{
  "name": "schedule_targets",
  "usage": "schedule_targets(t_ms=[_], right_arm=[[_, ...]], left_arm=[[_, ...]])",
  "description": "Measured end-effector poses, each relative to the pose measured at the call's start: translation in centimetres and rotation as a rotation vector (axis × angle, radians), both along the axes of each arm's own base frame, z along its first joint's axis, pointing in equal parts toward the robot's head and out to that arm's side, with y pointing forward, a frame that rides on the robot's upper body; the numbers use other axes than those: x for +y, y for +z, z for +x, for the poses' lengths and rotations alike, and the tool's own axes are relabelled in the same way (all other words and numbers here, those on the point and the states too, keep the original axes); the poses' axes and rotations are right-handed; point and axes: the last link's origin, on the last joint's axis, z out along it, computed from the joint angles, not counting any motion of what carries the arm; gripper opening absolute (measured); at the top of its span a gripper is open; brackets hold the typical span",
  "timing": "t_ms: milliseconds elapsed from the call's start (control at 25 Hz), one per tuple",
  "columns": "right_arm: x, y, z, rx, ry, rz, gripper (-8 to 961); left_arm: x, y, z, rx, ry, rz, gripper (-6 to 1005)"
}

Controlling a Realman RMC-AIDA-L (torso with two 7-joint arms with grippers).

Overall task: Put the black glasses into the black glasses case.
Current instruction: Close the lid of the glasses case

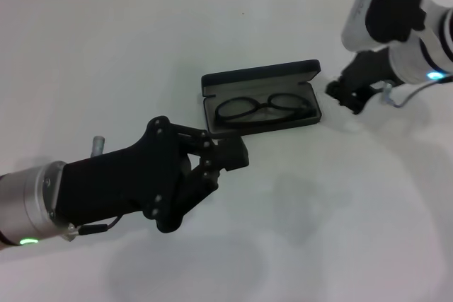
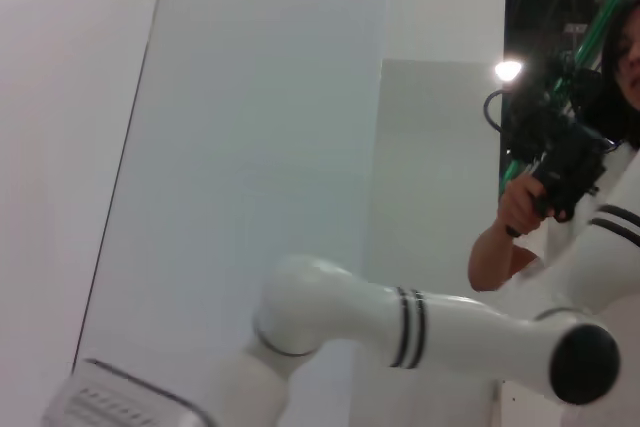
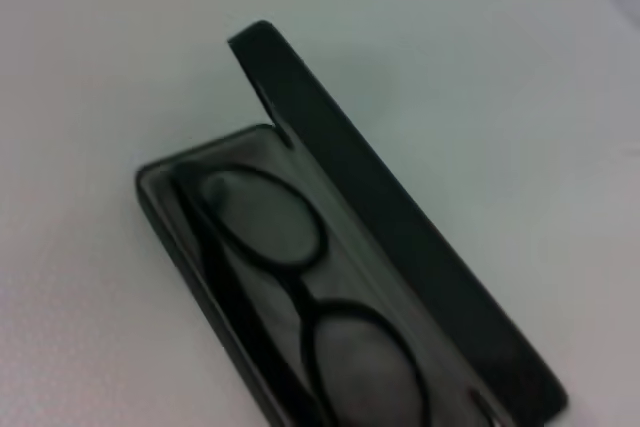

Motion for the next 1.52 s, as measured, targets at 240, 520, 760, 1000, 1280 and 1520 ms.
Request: schedule_targets(t_ms=[240,520,760,1000,1280,1520], right_arm=[[-3.4,2.9,-0.3,0.100,-0.015,0.083,70],[-7.5,10.7,2.3,0.502,-0.174,0.186,72],[-13.1,17.3,7.7,0.893,-0.257,0.175,74],[-18.8,20.6,14.2,1.181,-0.277,0.277,76],[-21.3,18.3,16.4,1.204,-0.357,0.259,98],[-20.7,16.7,15.9,1.255,-0.332,0.207,157]], left_arm=[[0.7,0.6,0.3,0.004,-0.013,0.006,38],[4.1,4.3,0.3,0.012,0.061,-0.012,39],[8.9,5.8,3.1,0.130,0.094,-0.038,45],[13.3,4.4,6.7,0.319,0.114,-0.050,52],[16.8,1.2,8.5,0.599,0.215,-0.053,113],[18.0,-1.9,8.6,0.783,0.264,0.001,209]])
